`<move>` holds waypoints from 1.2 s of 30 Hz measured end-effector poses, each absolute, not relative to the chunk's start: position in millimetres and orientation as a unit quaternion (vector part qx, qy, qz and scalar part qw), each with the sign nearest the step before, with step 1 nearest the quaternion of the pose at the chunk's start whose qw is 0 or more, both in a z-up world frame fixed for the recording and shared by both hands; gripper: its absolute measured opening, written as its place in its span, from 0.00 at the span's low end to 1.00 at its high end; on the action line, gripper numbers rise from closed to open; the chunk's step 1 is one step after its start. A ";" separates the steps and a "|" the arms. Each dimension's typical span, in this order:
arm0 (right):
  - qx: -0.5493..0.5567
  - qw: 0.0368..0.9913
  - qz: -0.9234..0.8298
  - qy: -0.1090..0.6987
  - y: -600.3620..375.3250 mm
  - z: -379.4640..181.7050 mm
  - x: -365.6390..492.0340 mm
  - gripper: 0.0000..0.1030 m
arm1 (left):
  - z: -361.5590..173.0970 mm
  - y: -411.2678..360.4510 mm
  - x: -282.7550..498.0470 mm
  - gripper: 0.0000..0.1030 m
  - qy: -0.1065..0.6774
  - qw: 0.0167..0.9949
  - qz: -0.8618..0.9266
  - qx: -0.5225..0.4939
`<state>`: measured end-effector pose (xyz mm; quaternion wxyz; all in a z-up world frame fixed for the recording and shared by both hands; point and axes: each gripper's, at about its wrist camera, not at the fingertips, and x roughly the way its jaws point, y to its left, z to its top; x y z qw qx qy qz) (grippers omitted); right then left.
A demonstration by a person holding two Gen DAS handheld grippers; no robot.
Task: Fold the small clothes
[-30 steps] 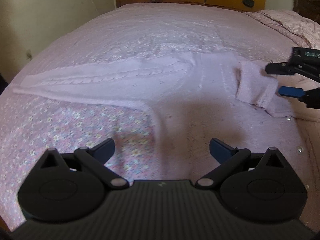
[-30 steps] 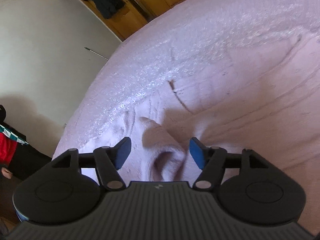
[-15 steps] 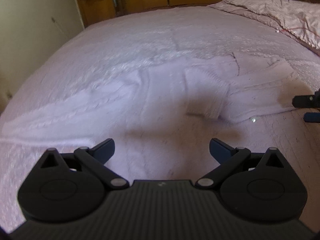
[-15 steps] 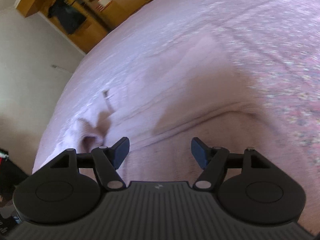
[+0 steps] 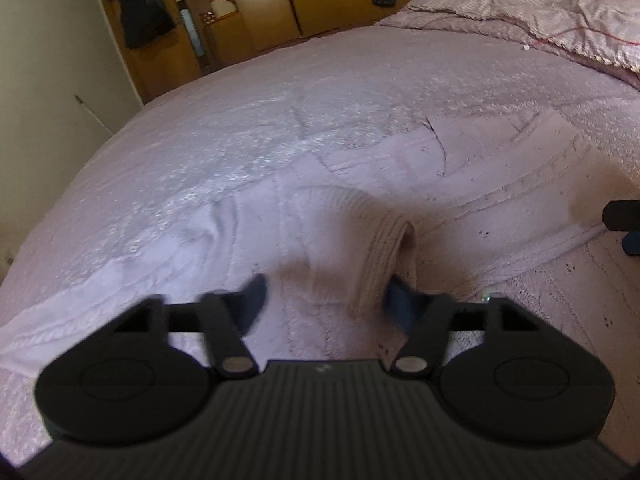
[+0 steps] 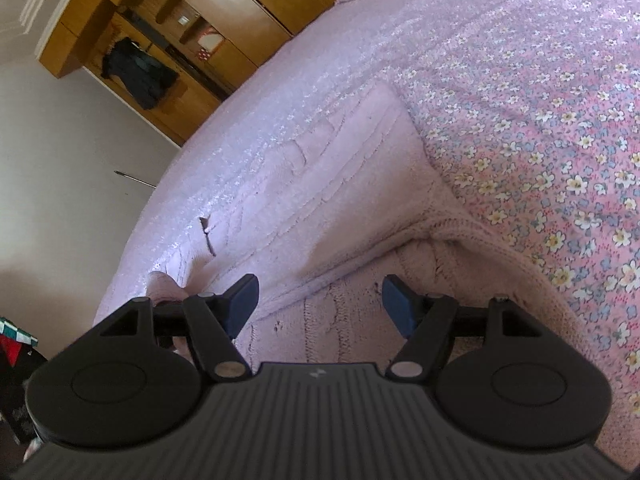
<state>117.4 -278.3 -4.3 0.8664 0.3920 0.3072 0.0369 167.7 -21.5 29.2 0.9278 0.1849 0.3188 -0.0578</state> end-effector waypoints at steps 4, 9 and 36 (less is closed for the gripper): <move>0.379 0.875 0.040 0.299 -274.7 -6.1 115.1 0.73 | 25.4 -14.9 178.7 0.10 0.331 0.924 -0.051 0.184; 0.398 0.866 0.042 0.298 -280.4 -7.2 116.0 0.73 | 40.9 5.9 184.2 0.10 0.283 0.930 0.004 0.233; 0.438 0.869 -0.081 0.215 -327.9 5.7 92.3 0.73 | 51.0 108.4 139.6 0.42 0.318 0.947 0.031 0.016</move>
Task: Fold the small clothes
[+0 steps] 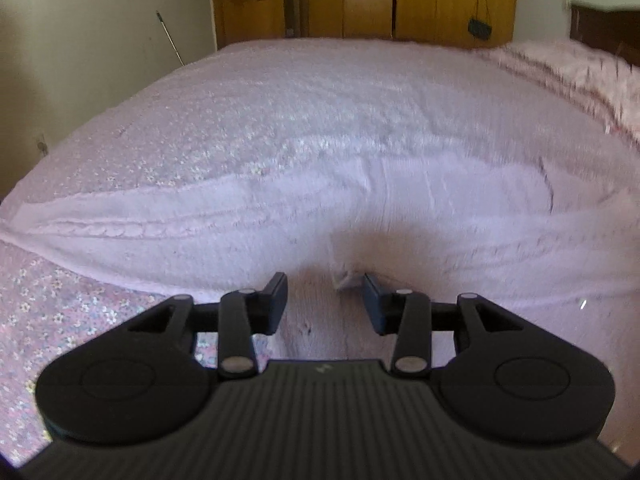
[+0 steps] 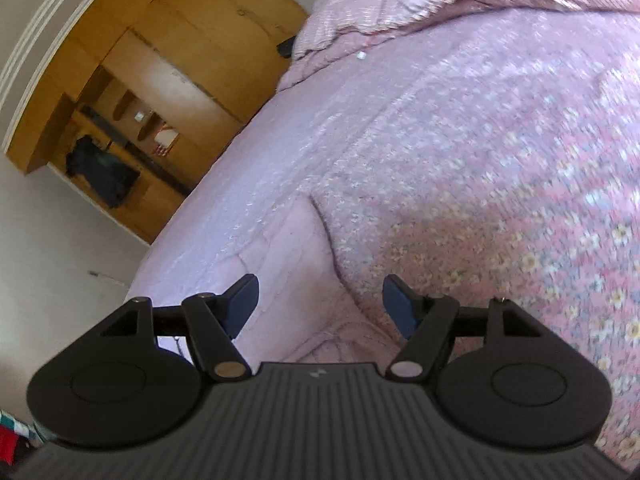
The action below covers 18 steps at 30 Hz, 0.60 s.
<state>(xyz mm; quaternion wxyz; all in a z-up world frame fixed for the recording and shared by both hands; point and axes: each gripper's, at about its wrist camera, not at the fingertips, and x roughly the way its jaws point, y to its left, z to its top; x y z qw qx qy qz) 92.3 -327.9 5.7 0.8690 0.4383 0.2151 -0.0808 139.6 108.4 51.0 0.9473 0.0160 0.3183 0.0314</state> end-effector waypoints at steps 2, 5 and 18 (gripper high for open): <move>0.393 0.888 -0.064 0.231 -321.5 14.2 101.8 0.73 | 52.7 111.5 145.0 0.42 0.319 0.947 0.026 -0.005; 0.333 0.908 -0.042 0.249 -306.3 21.8 122.5 0.73 | 48.7 113.2 158.3 0.42 0.335 0.941 0.029 -0.025; 0.176 0.938 -0.060 0.293 -268.9 -14.6 160.1 0.78 | 18.5 101.9 181.8 0.41 0.334 0.941 0.053 0.022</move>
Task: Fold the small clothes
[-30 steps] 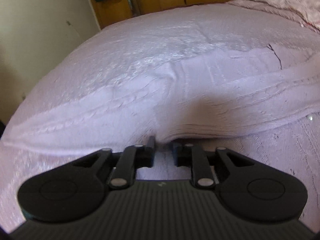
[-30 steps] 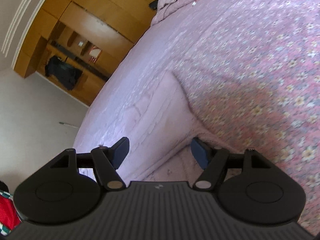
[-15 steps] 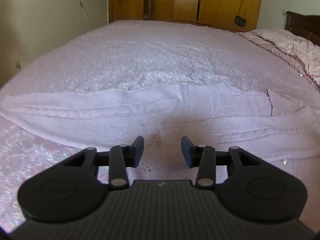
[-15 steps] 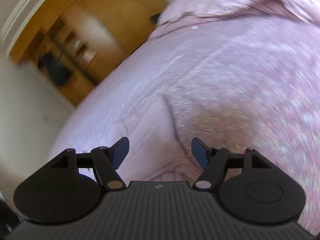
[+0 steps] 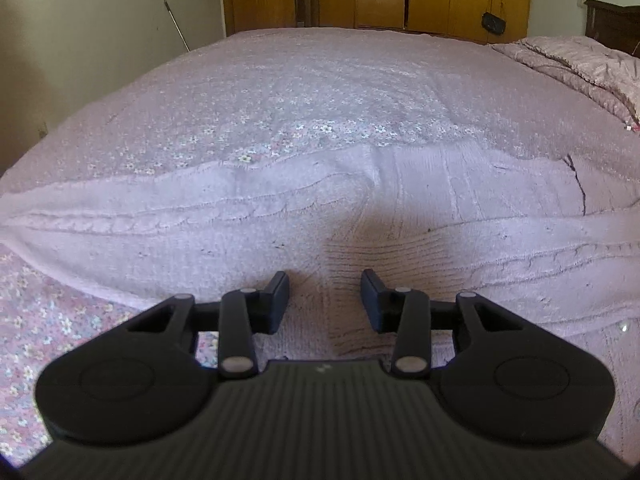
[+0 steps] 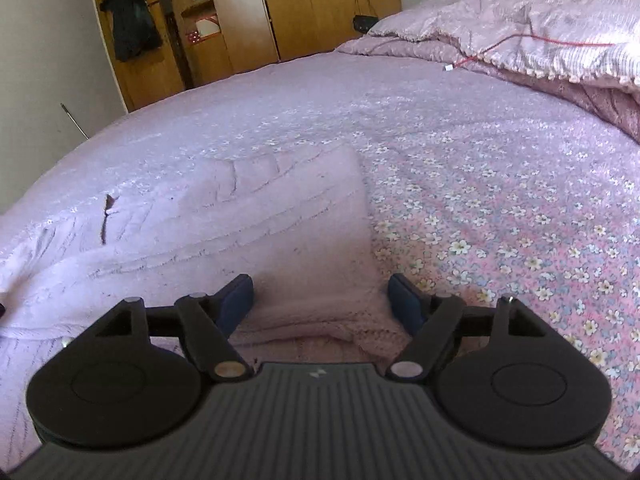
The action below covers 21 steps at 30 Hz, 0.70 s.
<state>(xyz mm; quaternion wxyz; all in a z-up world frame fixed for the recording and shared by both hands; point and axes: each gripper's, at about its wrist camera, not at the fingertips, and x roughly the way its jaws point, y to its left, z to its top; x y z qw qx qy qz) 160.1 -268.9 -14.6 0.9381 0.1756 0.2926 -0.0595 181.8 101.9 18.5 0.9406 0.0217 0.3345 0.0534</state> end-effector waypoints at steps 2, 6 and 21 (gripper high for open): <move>0.187 0.937 -0.054 0.291 -272.8 -13.8 158.9 0.79 | 22.1 105.0 181.4 0.41 0.338 0.939 0.055 0.013; 0.218 0.928 -0.050 0.297 -277.5 -3.0 142.3 0.79 | 31.5 120.6 178.0 0.57 0.349 0.934 0.071 -0.015; 0.246 0.918 -0.029 0.311 -259.3 30.8 85.6 0.80 | 56.0 256.3 163.8 0.71 0.323 0.917 0.203 -0.113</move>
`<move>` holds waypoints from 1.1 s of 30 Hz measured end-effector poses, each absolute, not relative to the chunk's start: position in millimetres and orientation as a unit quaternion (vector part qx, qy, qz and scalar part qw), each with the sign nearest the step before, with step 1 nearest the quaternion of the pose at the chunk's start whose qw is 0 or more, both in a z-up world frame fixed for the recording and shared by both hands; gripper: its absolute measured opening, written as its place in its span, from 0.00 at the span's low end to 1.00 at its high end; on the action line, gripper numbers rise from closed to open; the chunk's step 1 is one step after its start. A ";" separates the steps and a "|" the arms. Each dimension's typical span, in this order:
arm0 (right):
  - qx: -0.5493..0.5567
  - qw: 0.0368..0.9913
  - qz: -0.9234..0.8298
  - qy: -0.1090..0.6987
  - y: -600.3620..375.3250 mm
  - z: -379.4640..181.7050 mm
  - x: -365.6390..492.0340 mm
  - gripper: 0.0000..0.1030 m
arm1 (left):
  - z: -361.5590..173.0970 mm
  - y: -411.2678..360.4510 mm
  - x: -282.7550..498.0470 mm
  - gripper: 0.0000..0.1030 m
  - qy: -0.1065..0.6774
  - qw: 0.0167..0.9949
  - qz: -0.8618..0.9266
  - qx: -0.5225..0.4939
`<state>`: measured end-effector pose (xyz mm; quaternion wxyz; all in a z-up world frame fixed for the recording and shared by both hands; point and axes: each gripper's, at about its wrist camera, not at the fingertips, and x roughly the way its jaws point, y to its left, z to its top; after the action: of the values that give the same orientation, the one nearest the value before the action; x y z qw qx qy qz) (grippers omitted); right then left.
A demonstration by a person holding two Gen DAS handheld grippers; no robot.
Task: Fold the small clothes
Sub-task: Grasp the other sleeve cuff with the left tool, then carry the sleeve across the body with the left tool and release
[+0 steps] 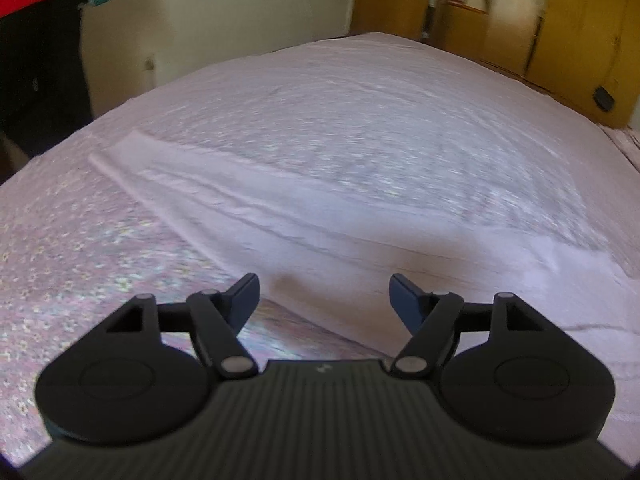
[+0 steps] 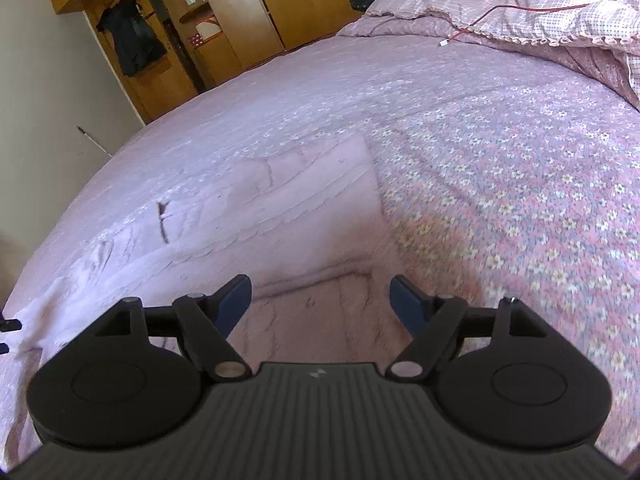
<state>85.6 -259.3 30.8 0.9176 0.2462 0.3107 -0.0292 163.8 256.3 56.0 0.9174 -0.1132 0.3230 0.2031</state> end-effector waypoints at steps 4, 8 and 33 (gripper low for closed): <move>0.252 0.912 -0.025 0.322 -249.0 31.0 74.1 0.80 | 45.6 281.9 165.8 0.71 0.321 0.911 0.216 -0.143; 0.247 0.909 -0.026 0.334 -237.4 25.7 66.4 0.80 | 30.6 299.9 174.2 0.71 0.318 0.906 0.225 -0.168; 0.248 0.906 -0.024 0.342 -227.0 22.3 59.4 0.80 | 71.9 299.4 162.7 0.12 0.182 0.960 0.132 -0.165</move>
<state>59.4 -227.0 22.3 0.9060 0.2479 0.3422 -0.0242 162.7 299.4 71.9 0.9603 -0.1650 0.1823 0.1317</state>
